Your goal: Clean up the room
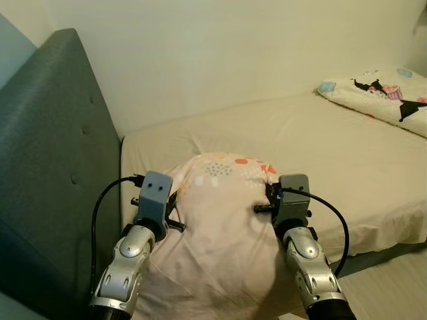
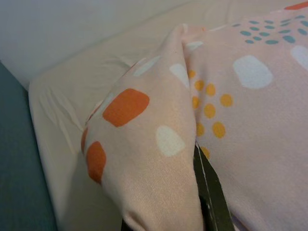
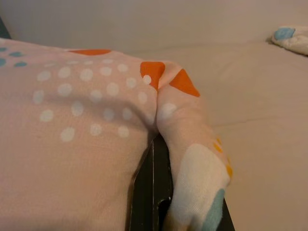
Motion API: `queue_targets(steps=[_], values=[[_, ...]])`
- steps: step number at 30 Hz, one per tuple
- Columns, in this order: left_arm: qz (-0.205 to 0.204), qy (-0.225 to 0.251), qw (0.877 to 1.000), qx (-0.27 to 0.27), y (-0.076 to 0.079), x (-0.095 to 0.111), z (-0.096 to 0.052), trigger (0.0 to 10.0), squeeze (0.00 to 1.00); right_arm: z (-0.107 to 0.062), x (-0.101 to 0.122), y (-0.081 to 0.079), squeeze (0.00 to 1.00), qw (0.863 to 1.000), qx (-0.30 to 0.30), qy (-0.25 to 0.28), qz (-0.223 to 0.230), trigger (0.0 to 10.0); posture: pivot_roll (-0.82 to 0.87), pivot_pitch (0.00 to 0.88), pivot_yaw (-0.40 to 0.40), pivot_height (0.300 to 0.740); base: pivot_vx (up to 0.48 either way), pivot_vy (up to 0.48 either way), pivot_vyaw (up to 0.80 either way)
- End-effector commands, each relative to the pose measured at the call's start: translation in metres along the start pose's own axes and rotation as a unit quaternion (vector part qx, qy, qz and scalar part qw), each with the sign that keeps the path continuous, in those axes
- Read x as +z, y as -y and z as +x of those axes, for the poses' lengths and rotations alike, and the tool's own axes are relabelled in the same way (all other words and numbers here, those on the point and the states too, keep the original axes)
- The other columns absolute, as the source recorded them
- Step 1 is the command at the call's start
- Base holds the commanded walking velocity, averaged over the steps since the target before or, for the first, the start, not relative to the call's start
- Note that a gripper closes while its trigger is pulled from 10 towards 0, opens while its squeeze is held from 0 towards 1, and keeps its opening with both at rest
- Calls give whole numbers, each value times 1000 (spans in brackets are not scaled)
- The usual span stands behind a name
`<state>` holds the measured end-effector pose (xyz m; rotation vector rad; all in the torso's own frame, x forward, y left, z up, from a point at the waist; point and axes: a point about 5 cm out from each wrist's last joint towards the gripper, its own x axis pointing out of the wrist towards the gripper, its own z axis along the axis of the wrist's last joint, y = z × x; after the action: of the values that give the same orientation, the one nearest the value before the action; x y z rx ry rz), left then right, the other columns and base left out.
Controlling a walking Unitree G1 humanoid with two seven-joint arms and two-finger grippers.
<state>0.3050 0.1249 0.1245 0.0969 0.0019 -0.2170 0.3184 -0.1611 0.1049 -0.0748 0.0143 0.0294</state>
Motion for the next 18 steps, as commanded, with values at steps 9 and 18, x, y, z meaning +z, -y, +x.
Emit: queue_targets(steps=[9,18], values=[[20,13,1000,-9,-1,8,0,10000,0,2,6,-1,0,1000,-10,18,6,10000,-52,68,81,616,0,0,0],[29,15,999,-2,-7,10,-1,10000,0,4,8,-3,0,1000,-6,22,12,10000,-43,71,84,601,0,0,0]])
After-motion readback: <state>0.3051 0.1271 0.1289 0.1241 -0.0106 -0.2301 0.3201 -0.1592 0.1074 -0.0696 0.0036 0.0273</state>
